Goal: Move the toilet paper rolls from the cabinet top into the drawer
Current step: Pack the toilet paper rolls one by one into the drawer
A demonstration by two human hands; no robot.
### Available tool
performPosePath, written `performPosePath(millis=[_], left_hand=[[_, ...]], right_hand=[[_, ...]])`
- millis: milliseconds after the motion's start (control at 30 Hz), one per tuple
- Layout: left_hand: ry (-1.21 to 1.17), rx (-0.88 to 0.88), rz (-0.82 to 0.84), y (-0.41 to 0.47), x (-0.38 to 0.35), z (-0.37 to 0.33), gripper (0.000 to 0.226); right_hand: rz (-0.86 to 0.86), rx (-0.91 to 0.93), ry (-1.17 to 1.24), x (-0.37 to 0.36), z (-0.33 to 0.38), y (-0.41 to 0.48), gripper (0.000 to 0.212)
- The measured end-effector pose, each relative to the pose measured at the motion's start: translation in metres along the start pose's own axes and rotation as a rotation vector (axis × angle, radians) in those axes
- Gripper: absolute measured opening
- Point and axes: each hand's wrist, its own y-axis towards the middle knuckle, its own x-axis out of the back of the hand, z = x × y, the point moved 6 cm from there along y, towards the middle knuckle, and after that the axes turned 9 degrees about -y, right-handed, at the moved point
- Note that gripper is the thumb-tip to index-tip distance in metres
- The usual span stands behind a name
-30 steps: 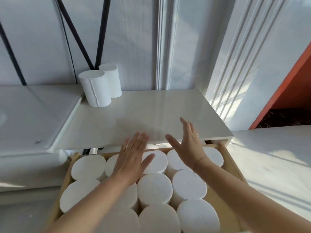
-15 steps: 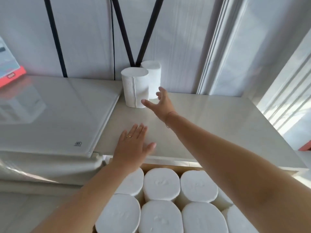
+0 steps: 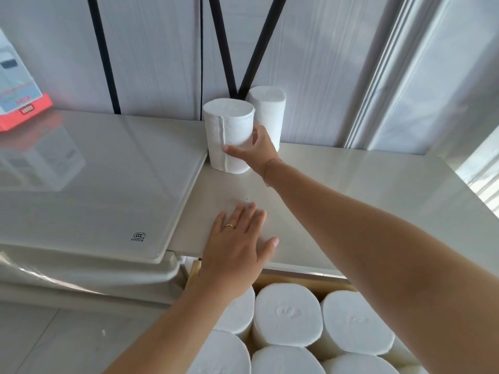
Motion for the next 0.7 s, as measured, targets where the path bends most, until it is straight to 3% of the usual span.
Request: performPosePath(millis=[167, 367, 533, 700], left_hand=[[0.004, 0.010, 0.009, -0.001, 0.000, -0.001, 0.070], [0.013, 0.009, 0.015, -0.002, 0.001, 0.000, 0.074], [0.010, -0.018, -0.001, -0.010, 0.002, 0.003, 0.072], [-0.175, 0.039, 0.072, -0.011, 0.004, -0.022, 0.071]], right_hand=[[-0.027, 0.011, 0.148, -0.008, 0.018, 0.002, 0.087], [-0.028, 0.016, 0.079, 0.011, 0.013, -0.027, 0.080], [0.082, 0.004, 0.144, 0.067, -0.012, -0.085, 0.080], [0.202, 0.000, 0.192, 0.146, -0.041, -0.175, 0.072]])
